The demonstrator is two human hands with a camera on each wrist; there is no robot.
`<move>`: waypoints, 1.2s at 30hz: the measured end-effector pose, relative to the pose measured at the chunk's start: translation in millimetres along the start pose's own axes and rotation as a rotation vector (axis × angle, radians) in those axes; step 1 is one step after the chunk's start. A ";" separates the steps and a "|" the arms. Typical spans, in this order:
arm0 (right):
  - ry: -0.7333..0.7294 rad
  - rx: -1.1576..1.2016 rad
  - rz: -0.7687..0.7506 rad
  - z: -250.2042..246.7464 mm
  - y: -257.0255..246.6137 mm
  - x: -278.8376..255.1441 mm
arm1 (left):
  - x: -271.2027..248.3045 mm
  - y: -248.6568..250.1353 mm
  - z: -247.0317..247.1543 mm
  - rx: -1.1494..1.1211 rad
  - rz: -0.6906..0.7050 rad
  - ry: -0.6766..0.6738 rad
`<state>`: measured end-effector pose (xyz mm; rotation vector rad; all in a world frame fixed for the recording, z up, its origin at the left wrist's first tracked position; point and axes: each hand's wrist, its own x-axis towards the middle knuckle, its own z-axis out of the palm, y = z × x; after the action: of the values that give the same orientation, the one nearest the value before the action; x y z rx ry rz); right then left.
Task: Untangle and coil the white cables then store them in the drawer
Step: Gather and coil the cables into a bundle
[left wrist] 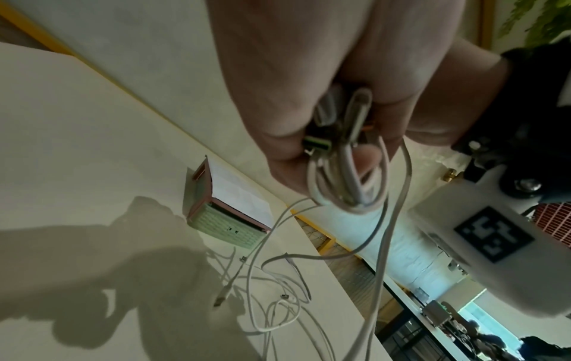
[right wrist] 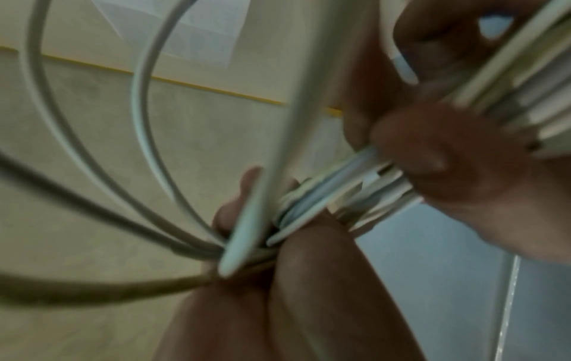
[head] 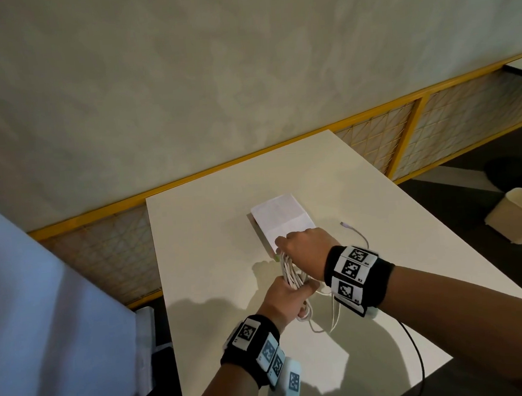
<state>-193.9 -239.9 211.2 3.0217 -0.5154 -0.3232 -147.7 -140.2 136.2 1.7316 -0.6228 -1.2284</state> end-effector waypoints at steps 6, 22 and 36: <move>-0.043 0.454 0.042 5.7 -2.2 6.2 | -5.6 3.8 2.9 0.047 0.060 -0.058; 0.042 0.743 0.102 8.0 -10.0 5.8 | -10.6 12.0 0.2 0.057 0.175 -0.087; 0.160 0.909 0.173 2.2 -10.0 8.7 | -10.1 21.4 -4.3 -0.037 0.120 -0.029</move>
<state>-183.2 -233.4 206.4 3.7387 -1.1652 0.2442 -145.7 -140.7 160.2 1.6244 -0.7064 -1.1759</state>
